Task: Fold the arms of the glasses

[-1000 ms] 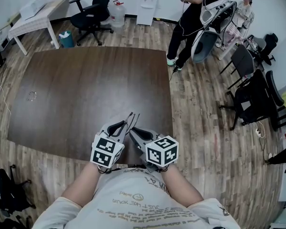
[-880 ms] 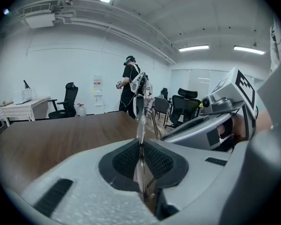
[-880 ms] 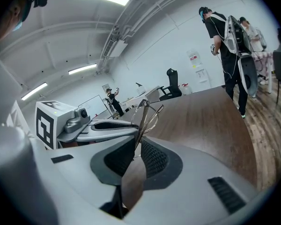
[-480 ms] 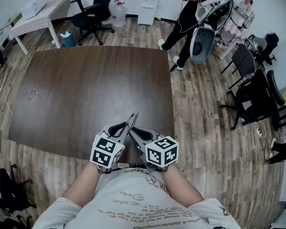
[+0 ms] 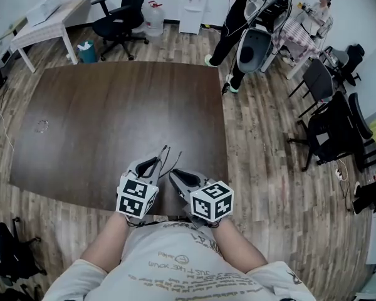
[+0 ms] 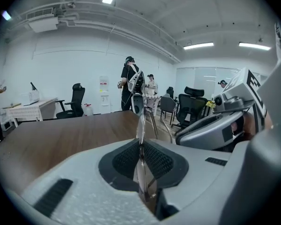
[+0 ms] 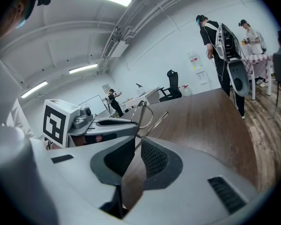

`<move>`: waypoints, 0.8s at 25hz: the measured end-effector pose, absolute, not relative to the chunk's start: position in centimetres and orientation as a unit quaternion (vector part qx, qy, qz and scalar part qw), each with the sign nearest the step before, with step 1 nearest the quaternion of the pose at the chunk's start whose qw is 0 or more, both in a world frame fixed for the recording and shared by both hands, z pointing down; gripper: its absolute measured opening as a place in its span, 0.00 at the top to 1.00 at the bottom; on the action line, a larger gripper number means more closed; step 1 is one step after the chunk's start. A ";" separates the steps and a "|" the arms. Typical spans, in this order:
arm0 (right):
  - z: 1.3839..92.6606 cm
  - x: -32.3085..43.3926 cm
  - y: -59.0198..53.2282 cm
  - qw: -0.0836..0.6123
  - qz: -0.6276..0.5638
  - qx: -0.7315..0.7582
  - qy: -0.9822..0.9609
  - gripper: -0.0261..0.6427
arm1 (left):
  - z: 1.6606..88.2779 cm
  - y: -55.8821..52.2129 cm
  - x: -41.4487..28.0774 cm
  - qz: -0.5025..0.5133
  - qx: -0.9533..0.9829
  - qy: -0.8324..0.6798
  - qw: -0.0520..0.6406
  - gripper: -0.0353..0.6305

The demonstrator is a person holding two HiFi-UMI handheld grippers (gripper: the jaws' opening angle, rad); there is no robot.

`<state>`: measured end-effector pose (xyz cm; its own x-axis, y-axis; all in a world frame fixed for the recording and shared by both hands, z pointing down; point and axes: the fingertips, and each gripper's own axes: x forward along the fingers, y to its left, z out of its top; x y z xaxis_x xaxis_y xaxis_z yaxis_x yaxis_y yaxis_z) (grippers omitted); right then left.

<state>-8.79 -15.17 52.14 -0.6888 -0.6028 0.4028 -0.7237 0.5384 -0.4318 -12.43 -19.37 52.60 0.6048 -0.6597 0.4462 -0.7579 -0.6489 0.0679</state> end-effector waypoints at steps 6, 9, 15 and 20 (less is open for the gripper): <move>52.0 -8.7 -15.6 0.105 0.290 0.387 -0.869 0.89 | 53.9 -20.2 -13.8 0.221 0.872 -0.423 0.111 0.88; 52.3 -8.2 -15.8 0.113 0.283 0.401 -0.864 0.91 | 55.2 -20.9 -14.8 0.256 0.853 -0.445 0.090 0.88; 52.0 -7.5 -16.1 0.108 0.274 0.419 -0.859 0.94 | 59.5 -22.2 -17.8 0.335 0.805 -0.487 0.056 0.88; 52.1 -6.9 -16.1 0.101 0.283 0.424 -0.854 0.94 | 62.9 -23.4 -18.9 0.409 0.770 -0.489 -0.015 0.88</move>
<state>-6.89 -16.09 52.06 -0.6199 -0.6671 0.4132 -0.7818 0.4803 -0.3976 -18.94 -23.36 62.85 0.1868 -0.7662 0.6149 -0.7415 -0.5205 -0.4234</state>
